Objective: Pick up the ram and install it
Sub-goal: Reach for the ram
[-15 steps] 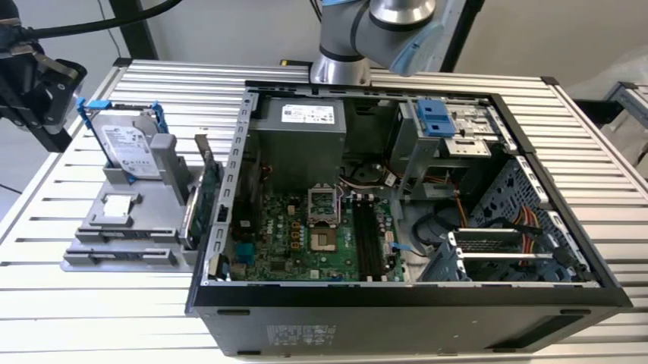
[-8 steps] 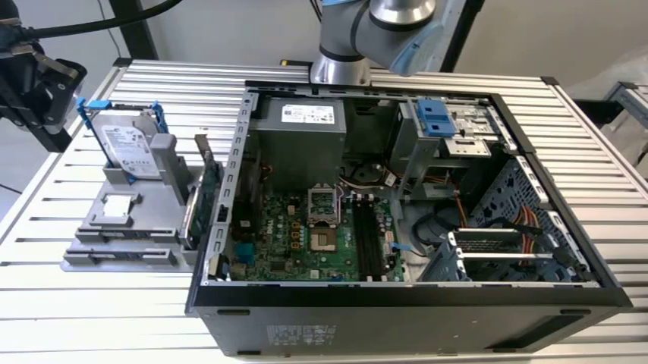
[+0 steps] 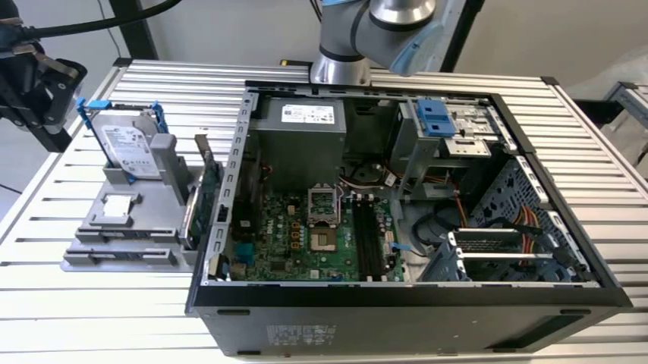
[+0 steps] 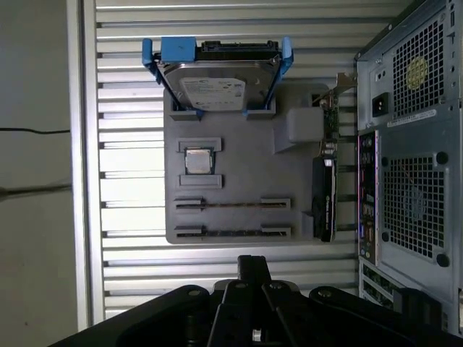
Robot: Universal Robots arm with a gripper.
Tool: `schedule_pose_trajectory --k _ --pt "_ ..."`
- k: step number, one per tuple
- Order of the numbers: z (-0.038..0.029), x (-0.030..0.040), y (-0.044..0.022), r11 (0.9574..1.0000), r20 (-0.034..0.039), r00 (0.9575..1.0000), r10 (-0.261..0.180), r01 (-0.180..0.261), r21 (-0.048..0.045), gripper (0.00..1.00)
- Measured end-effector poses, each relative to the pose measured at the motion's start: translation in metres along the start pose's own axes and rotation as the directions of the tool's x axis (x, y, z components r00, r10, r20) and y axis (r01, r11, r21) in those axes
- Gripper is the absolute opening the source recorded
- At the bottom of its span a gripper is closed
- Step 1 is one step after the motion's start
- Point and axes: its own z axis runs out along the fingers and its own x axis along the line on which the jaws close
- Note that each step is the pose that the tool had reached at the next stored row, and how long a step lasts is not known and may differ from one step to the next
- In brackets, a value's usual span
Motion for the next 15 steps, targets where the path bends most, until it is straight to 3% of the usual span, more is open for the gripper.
schedule_pose_trajectory --k 15 --pt "0.0000 0.0000 0.0000 0.9998 -0.0011 0.9998 -0.021 0.021 -0.0004 0.00"
